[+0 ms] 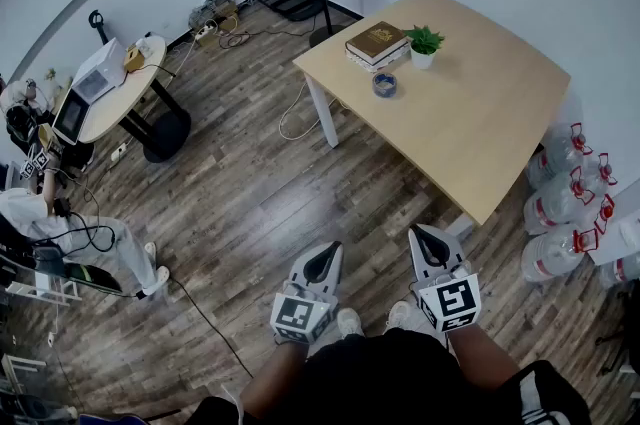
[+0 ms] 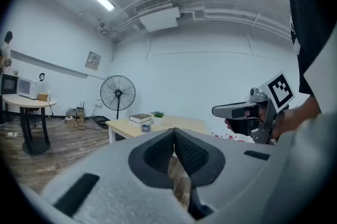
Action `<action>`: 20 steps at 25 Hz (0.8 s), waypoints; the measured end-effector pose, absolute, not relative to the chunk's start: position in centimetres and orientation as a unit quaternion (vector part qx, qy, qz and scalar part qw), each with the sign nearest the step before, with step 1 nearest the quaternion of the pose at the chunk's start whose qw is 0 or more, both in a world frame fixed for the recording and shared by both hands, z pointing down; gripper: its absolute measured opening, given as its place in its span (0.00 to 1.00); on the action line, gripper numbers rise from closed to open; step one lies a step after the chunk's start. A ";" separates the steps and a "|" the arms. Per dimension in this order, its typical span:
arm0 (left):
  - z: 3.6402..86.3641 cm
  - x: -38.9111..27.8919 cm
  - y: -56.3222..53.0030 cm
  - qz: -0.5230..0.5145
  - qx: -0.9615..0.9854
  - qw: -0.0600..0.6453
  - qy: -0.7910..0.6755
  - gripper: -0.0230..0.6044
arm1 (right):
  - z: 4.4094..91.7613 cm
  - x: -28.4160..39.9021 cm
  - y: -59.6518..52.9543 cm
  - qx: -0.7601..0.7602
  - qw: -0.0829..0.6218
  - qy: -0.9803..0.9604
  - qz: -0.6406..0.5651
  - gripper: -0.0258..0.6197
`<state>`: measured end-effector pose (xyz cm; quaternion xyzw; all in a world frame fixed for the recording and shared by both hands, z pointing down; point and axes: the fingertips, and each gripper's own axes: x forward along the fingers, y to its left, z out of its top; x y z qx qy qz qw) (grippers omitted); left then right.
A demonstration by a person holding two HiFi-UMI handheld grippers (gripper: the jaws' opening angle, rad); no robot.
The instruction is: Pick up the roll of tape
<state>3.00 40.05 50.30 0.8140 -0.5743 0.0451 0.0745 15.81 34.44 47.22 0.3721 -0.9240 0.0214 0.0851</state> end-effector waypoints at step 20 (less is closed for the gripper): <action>49.6 -4.2 42.7 0.026 0.819 0.076 -0.568 0.04 | 46.2 10.1 36.5 0.409 0.087 -0.908 0.011 0.03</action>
